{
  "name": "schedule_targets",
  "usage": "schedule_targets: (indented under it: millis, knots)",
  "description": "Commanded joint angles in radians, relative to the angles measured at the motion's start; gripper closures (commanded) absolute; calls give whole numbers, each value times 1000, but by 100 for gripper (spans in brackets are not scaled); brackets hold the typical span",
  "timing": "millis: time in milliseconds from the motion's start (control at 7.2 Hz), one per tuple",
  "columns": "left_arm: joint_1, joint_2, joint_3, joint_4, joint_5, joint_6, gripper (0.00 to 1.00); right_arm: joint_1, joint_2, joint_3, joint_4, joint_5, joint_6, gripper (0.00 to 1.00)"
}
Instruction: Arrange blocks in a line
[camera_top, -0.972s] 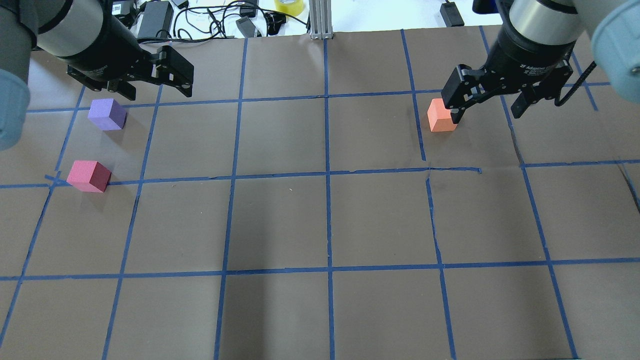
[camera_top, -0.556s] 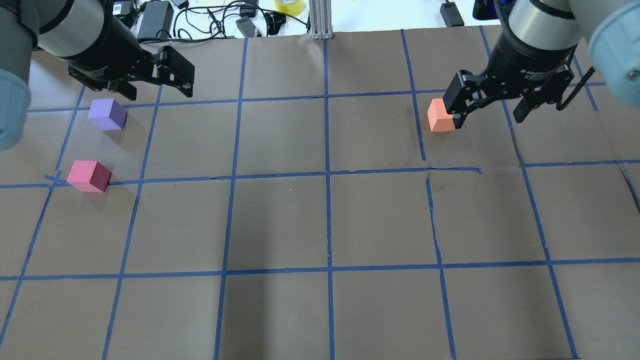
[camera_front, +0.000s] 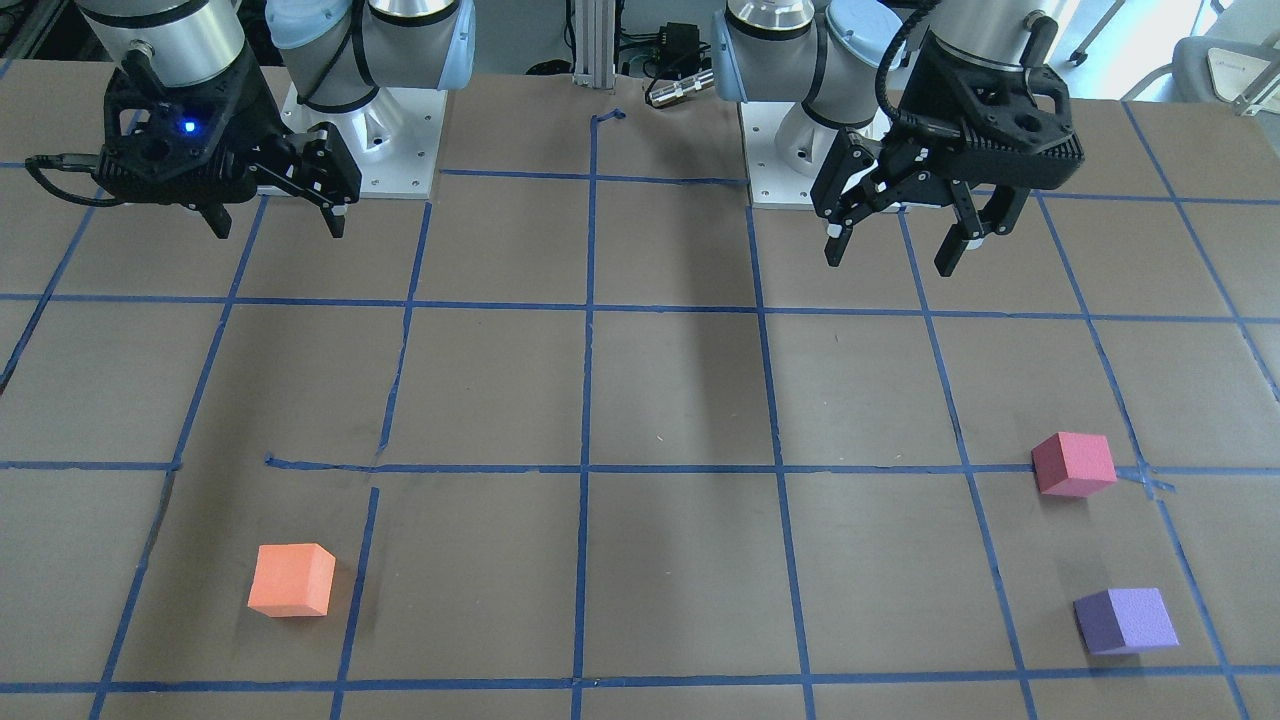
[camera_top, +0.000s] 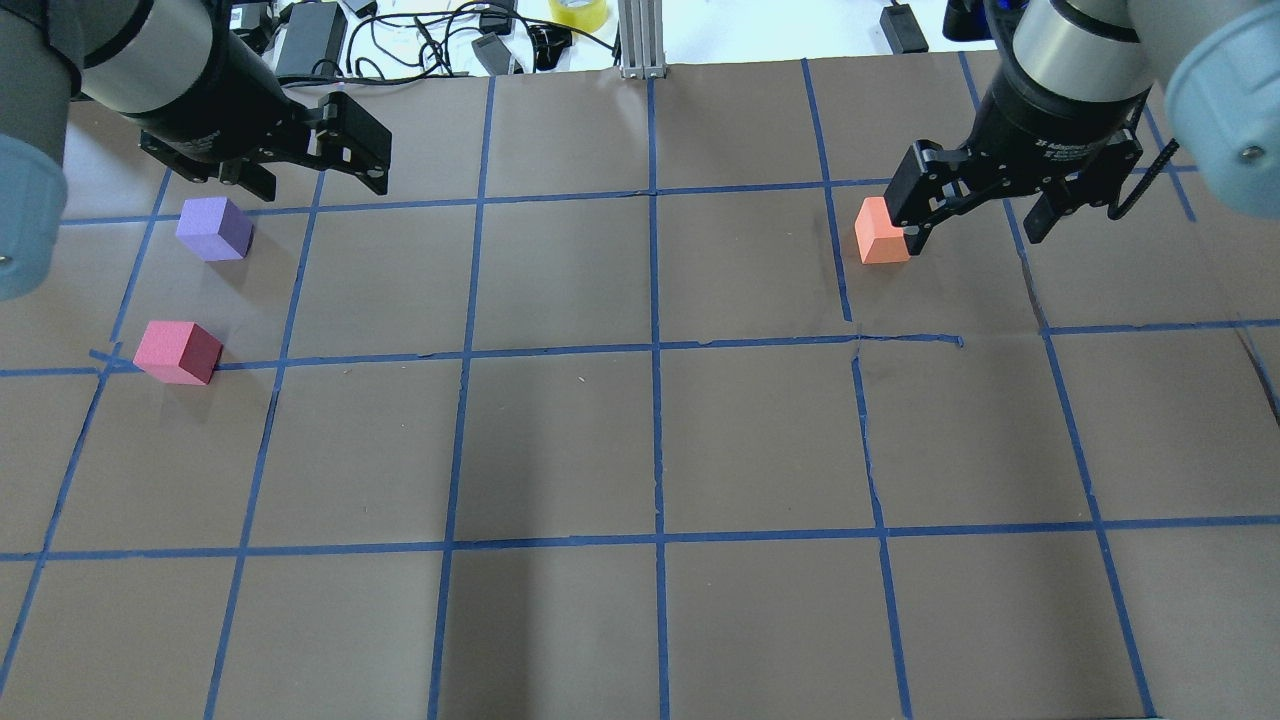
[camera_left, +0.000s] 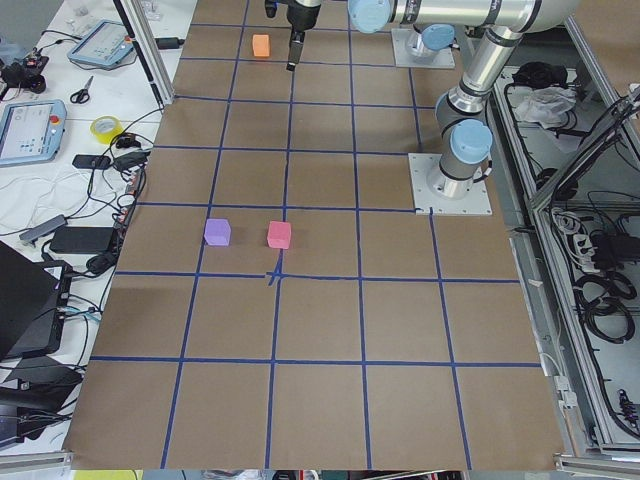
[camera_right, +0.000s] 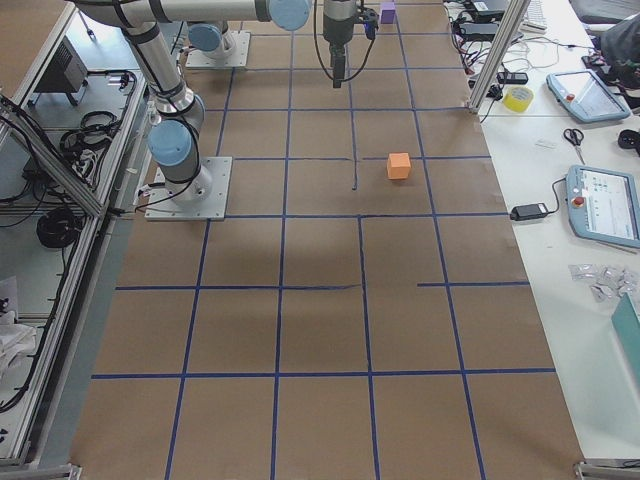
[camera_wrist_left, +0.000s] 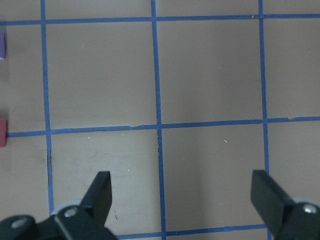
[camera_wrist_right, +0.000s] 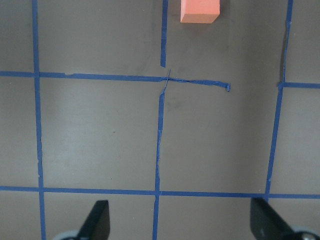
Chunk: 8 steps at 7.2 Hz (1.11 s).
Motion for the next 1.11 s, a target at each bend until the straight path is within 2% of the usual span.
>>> schedule_targets:
  millis: [0, 139, 972]
  knots:
    - [0, -1, 1, 1, -1, 0, 0, -3, 92, -1, -112, 4, -5, 0]
    - [0, -2, -1, 1, -1, 1, 0, -6, 138, -1, -236, 2, -63, 0]
    - [6, 13, -1, -2, -1, 3, 0, -47, 478, -9, -629, 17, -86, 0]
